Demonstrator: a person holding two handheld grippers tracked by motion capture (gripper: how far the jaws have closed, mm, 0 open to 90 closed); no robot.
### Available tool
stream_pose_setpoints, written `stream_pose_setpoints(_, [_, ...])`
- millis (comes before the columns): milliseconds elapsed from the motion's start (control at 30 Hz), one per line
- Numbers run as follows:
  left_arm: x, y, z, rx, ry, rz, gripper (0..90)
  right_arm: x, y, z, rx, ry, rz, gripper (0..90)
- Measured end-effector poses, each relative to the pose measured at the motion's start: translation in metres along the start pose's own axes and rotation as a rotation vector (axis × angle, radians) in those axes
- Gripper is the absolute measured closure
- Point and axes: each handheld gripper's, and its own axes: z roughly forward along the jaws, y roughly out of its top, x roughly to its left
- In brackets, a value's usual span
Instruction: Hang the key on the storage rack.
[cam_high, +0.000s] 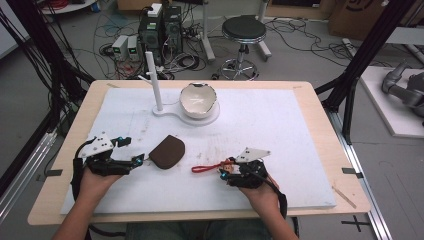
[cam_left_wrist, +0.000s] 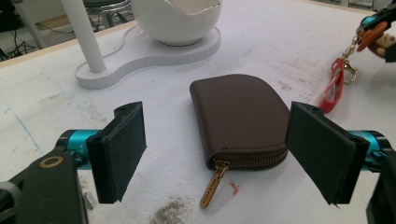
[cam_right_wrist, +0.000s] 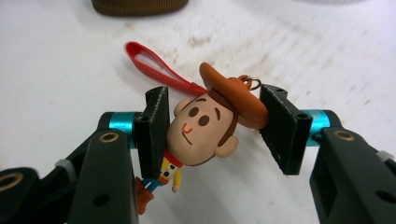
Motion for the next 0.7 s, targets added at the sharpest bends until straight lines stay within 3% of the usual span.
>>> stream_pose_setpoints(200, [0.002,0.0,-0.002,-0.004,0.008,-0.005,20.3,-0.004,0.012,-0.013,-0.046,0.015,-0.001,46.0])
stream_pose_setpoints(400, [0.001,0.001,-0.003,-0.011,0.011,-0.004,20.3,-0.008,0.03,-0.025,-0.094,0.024,-0.038,46.0])
stream_pose_setpoints(533, [0.001,0.001,-0.004,-0.015,0.013,-0.003,20.3,-0.011,0.046,-0.029,-0.116,0.031,-0.053,46.0])
stream_pose_setpoints(700, [0.001,0.001,-0.005,-0.018,0.015,-0.007,20.3,-0.014,0.076,-0.036,-0.135,0.043,-0.106,46.0])
